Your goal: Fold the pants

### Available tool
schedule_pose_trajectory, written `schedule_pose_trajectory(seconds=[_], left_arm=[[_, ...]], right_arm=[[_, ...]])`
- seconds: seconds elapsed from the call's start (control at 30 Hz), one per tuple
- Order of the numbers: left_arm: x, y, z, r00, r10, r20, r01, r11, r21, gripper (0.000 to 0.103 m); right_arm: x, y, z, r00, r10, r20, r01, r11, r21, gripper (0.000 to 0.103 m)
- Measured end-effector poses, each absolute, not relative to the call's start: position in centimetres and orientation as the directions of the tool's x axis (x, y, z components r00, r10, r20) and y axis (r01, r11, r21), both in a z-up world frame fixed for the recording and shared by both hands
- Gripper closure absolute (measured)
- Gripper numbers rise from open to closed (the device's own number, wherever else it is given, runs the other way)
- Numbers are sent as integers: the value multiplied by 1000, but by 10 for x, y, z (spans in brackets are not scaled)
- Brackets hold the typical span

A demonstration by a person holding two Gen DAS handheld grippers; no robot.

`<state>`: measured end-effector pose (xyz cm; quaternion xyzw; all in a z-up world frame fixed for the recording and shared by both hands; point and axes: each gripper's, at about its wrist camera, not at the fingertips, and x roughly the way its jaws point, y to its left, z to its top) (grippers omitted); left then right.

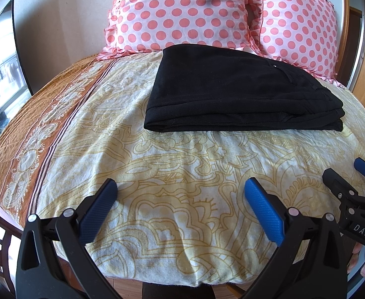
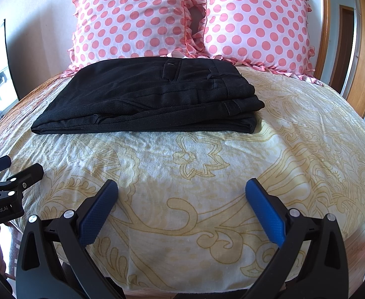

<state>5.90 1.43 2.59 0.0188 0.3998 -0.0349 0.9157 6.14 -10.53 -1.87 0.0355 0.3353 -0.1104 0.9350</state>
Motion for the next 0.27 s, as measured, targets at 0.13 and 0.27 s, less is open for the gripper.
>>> schedule_pose_trajectory(seconds=[0.13, 0.27], left_arm=[[59, 14, 26, 678, -48, -733, 79, 997, 7, 2], [59, 14, 26, 678, -48, -734, 79, 997, 7, 2]], right_arm=[[61, -105, -18, 752, -182, -634, 230, 973, -8, 1], [61, -105, -18, 751, -182, -634, 230, 973, -8, 1]])
